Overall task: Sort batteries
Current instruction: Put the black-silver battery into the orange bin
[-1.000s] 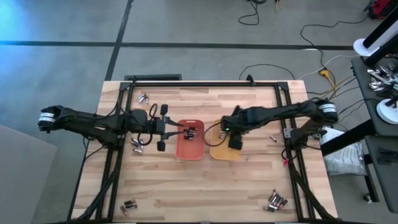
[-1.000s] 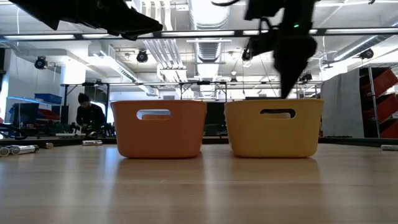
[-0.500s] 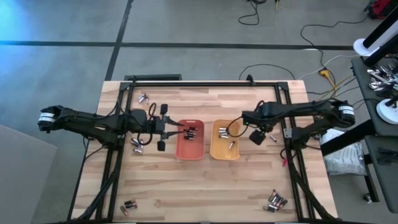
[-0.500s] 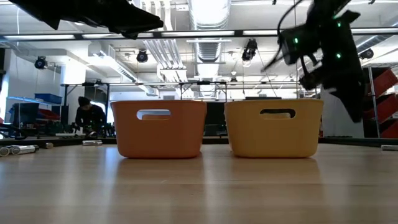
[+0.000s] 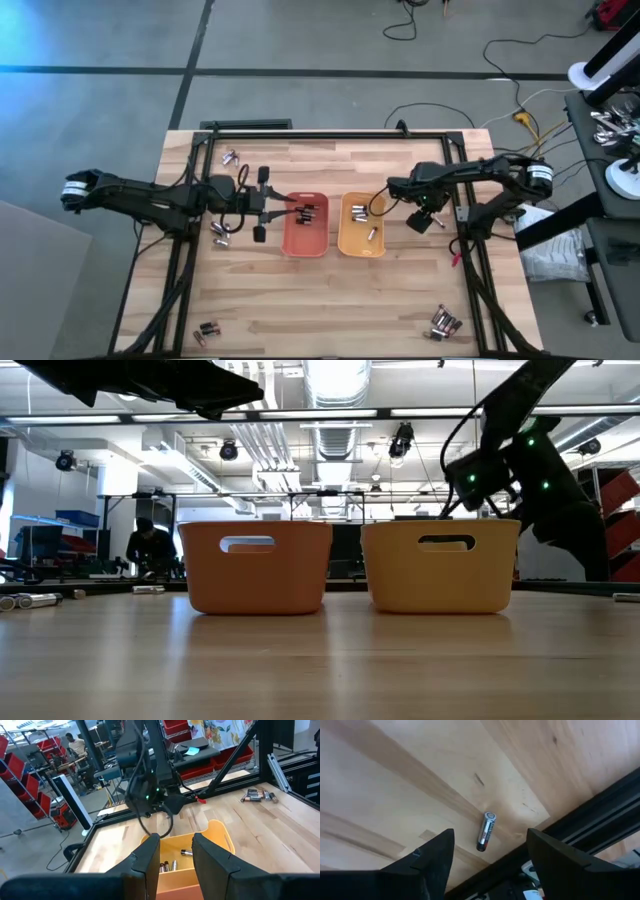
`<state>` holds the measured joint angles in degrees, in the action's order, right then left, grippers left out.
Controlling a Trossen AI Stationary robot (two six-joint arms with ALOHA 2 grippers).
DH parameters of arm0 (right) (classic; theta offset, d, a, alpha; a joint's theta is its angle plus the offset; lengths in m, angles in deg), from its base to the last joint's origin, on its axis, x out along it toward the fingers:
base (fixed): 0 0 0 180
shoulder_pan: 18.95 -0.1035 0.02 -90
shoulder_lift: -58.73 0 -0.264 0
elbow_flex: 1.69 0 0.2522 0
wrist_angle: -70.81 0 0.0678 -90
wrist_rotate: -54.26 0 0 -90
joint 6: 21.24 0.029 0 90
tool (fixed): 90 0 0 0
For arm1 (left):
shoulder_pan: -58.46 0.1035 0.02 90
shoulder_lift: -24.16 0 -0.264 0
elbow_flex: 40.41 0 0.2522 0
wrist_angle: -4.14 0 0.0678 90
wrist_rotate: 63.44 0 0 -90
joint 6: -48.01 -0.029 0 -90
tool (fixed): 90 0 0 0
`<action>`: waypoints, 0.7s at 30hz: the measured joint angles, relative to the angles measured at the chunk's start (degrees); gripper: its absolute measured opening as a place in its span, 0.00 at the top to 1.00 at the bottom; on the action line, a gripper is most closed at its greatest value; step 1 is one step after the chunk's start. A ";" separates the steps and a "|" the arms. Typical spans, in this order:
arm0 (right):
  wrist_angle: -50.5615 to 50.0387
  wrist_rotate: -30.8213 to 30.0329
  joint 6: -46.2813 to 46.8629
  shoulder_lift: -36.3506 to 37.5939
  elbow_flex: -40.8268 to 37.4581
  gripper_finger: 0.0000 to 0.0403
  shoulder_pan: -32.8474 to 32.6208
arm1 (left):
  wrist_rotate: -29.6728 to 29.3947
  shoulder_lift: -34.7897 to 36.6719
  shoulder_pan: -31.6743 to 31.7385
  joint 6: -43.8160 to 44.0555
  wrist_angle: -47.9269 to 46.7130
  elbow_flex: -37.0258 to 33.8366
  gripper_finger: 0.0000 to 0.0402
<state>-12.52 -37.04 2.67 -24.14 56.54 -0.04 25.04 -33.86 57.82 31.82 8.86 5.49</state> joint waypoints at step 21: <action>9.75 9.27 -1.02 -5.72 -7.09 0.73 3.75 | 0.01 0.02 0.00 -0.03 -0.11 0.00 0.76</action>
<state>-2.77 -27.77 1.65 -29.86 49.46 3.71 25.05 -33.84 57.82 31.79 8.75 5.49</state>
